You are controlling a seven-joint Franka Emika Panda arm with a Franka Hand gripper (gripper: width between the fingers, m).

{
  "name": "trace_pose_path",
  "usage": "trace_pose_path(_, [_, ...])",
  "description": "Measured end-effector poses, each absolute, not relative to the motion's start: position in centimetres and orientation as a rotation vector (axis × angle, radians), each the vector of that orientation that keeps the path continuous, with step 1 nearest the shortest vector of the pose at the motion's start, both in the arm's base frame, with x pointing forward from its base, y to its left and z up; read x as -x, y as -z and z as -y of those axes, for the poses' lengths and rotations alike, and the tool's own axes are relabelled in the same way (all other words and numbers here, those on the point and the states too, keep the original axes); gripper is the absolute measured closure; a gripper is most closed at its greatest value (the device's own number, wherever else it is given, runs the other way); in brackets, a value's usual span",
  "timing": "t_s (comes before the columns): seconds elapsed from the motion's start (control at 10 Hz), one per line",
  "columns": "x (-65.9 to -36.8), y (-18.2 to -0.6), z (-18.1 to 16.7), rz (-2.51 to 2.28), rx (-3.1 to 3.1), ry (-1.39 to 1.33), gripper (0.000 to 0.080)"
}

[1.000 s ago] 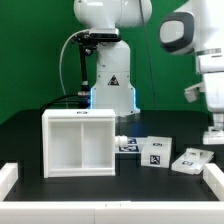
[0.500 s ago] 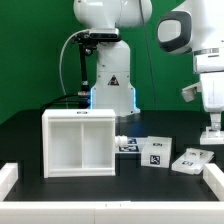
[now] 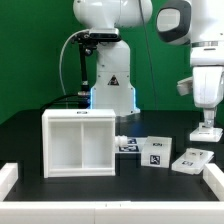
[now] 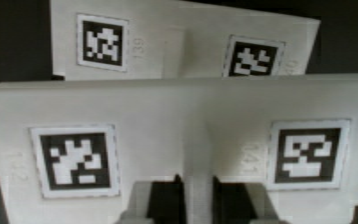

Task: Assemble cabinet

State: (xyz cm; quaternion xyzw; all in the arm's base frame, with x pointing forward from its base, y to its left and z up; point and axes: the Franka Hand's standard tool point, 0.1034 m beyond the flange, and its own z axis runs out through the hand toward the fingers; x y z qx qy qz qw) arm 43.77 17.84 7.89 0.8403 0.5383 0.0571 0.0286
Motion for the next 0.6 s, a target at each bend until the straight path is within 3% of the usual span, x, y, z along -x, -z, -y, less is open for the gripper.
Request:
trace_pose_path(0.2, [-43.7, -7.7, -18.0, -1.667, -2.59, -0.178, 0.0737])
trace_pose_path(0.4, [-42.9, -6.3, -19.6, -1.738, -2.552, -0.121, 0.0737])
trace_pose_path(0.6, [-44.5, -5.0, -21.7, -1.778, -2.525, -0.095, 0.0737])
